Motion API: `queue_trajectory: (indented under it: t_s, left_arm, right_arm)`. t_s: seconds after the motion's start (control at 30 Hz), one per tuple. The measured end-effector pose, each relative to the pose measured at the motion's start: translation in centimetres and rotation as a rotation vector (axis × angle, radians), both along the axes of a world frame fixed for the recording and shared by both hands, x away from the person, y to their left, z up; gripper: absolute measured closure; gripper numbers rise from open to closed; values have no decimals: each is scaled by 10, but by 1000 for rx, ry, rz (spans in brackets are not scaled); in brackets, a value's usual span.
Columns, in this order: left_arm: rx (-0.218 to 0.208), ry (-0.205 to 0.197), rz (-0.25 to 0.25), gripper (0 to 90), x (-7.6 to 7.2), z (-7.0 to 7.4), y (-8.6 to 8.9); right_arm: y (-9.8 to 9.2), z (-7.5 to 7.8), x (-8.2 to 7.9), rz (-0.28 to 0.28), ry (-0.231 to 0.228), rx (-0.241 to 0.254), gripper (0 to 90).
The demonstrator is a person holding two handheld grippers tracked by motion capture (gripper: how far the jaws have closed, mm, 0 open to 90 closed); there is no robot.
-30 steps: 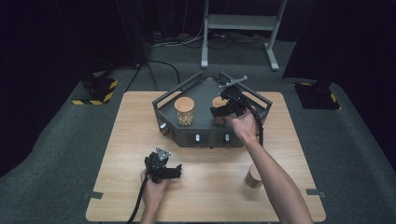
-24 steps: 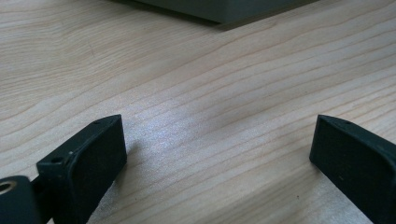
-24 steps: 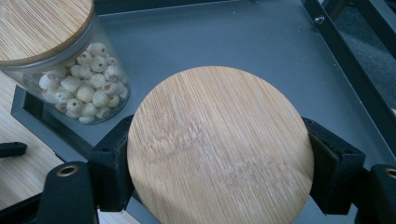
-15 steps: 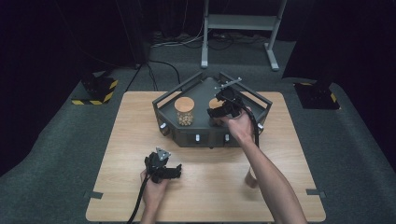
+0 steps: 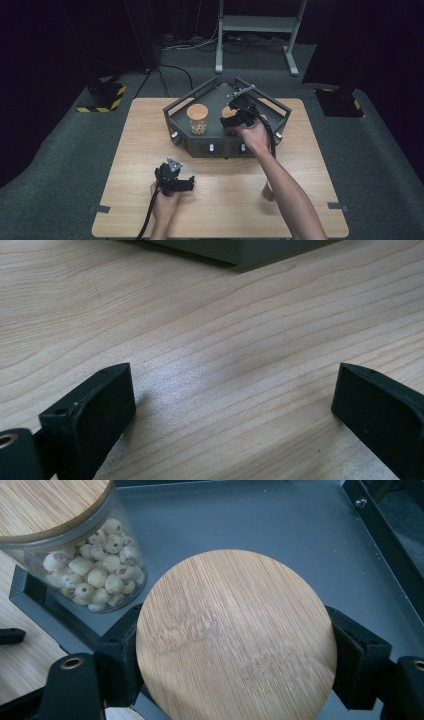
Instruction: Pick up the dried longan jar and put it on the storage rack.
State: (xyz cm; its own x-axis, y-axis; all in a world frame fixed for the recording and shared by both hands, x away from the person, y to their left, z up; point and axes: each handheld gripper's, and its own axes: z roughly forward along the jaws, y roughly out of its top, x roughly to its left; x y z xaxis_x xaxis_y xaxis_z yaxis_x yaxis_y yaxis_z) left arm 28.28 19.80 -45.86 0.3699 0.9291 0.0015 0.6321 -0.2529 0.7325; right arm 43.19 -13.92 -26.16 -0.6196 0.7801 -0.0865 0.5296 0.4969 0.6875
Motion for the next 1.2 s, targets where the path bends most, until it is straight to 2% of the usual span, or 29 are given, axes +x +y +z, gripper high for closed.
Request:
queue_trajectory:
  t_s: [0.4, 0.47, 0.57, 0.8, 0.93, 1.07, 1.2]
  left_arm:
    - [0, 0, 0, 38, 0, 0, 0]
    - [0, 0, 0, 38, 0, 0, 0]
    - [0, 1, -1, 37, 0, 0, 0]
    - [1, 0, -1, 35, 0, 0, 0]
    - [0, 1, -2, 35, 0, 0, 0]
    - [1, 0, -2, 34, 0, 0, 0]
    - [1, 0, -2, 34, 0, 0, 0]
  right_arm:
    - [2, 1, -1, 5, 2, -14, 226]
    - [-2, 0, 1, 9, 12, 9, 157]
    - [1, 1, 0, -11, 16, 0, 69]
    - [-11, -2, -3, -6, 15, 61, 20]
    - [-7, 1, -10, -30, -4, 26, 10]
    - [-14, 6, -15, -29, -9, 53, 9]
    - [-29, 9, -16, -30, 1, 93, 5]
